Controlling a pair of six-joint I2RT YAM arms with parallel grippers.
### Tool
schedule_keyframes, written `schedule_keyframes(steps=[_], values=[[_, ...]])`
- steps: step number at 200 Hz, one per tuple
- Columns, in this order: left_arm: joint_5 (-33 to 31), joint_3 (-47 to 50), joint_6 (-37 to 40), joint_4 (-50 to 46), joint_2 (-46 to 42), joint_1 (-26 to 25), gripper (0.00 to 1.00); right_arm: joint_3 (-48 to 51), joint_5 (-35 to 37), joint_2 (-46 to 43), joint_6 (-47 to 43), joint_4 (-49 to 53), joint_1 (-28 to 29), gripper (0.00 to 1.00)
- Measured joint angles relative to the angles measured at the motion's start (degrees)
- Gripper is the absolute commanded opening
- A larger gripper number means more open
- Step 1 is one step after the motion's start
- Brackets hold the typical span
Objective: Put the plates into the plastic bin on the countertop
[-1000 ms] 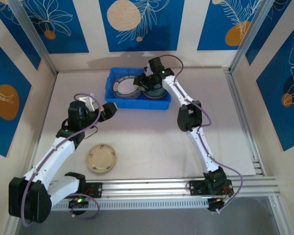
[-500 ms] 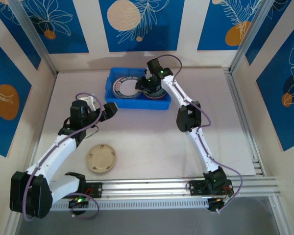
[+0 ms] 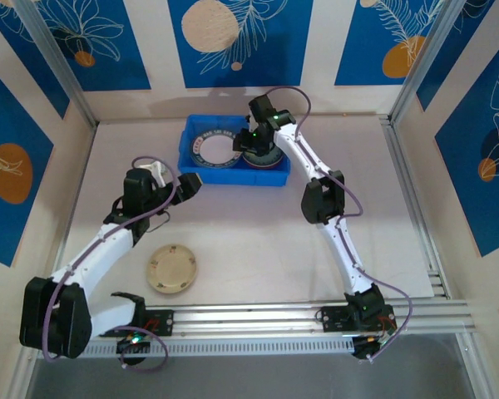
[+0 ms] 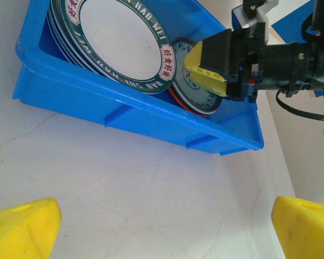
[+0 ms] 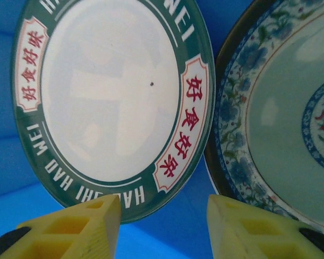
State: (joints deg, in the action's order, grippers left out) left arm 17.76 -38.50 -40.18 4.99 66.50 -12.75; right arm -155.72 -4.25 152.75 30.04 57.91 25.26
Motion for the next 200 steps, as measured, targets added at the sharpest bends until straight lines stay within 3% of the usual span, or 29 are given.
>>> schedule_keyframes(steps=[53,91,200], values=[[0.0,-0.02,0.04,0.66,0.9,0.0,0.99,0.28,-1.31,-0.26,1.01,-1.95,-0.72,0.4],[0.2,-0.02,0.22,0.74,1.97,0.0,0.99,0.7,-3.93,0.17,3.56,-5.49,-1.03,0.28],[0.17,-0.02,0.79,1.01,2.97,0.0,0.99,0.85,-7.93,3.96,6.51,-9.07,-1.11,0.26]])
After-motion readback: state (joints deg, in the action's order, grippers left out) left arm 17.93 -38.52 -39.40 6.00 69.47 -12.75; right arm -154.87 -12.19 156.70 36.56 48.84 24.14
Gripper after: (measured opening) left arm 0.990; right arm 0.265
